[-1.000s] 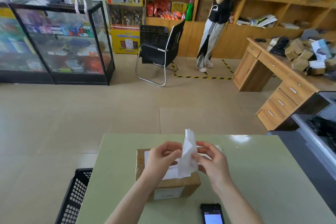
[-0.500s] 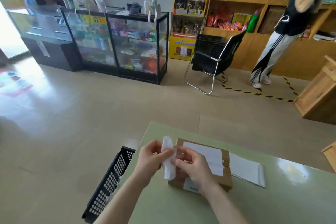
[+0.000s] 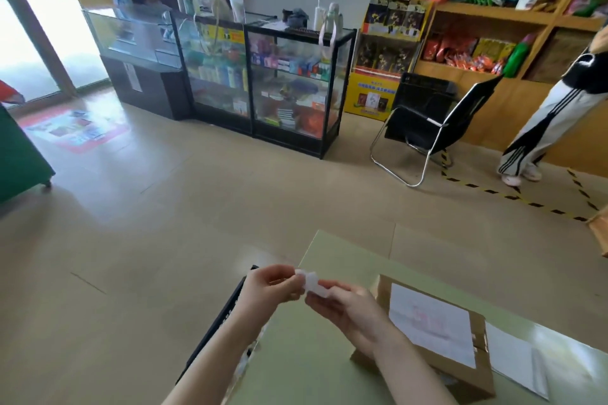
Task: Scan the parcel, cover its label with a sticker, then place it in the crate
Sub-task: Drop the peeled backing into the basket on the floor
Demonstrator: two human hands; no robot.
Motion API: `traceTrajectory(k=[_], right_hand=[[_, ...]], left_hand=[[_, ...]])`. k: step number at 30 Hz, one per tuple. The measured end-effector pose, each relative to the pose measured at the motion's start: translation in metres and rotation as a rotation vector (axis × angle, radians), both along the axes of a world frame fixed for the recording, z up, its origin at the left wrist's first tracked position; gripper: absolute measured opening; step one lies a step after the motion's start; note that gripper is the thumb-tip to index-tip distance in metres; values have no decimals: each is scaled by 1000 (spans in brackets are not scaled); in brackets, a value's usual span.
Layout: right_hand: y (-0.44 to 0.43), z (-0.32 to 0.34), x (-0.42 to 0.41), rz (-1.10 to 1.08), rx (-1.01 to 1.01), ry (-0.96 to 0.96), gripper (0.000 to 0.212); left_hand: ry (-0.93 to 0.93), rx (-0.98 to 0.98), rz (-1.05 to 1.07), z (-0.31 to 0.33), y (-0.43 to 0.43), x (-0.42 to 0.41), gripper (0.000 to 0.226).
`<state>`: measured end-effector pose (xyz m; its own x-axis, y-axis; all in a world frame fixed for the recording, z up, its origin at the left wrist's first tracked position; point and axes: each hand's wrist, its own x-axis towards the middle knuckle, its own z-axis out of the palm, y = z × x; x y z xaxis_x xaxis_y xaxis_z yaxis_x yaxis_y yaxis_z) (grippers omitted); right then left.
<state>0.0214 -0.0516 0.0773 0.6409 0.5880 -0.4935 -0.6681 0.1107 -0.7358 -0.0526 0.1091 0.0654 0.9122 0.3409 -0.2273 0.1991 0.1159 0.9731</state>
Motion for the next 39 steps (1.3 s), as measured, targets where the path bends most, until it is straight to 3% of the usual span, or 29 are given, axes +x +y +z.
traceTrajectory(k=[3, 7, 10, 12, 16, 21, 26, 36, 39], right_hand=[[35, -6, -6, 125, -88, -154, 19], [86, -15, -10, 141, -272, -319, 36], [124, -23, -14, 76, -376, -411, 15], [145, -32, -15, 8, -423, -418, 6], [180, -52, -17, -11, -479, -382, 10], [210, -92, -21, -43, -606, -290, 11], [207, -126, -21, 5, -834, -439, 22], [169, -164, -32, 31, -970, -466, 17], [160, -167, -37, 20, -969, -458, 19]], left_hand=[[33, 124, 120, -7, 36, 0, 6], [53, 318, 162, -14, 81, 0, 18], [57, 331, 136, -24, 110, -1, 22], [66, 315, 86, -32, 127, -4, 16], [119, 318, 57, -56, 156, -9, 6], [252, 283, 157, -100, 175, -9, 13], [414, 256, 172, -154, 192, -7, 10], [569, 314, 149, -236, 194, 2, 25], [564, 298, 115, -248, 189, -1, 39]])
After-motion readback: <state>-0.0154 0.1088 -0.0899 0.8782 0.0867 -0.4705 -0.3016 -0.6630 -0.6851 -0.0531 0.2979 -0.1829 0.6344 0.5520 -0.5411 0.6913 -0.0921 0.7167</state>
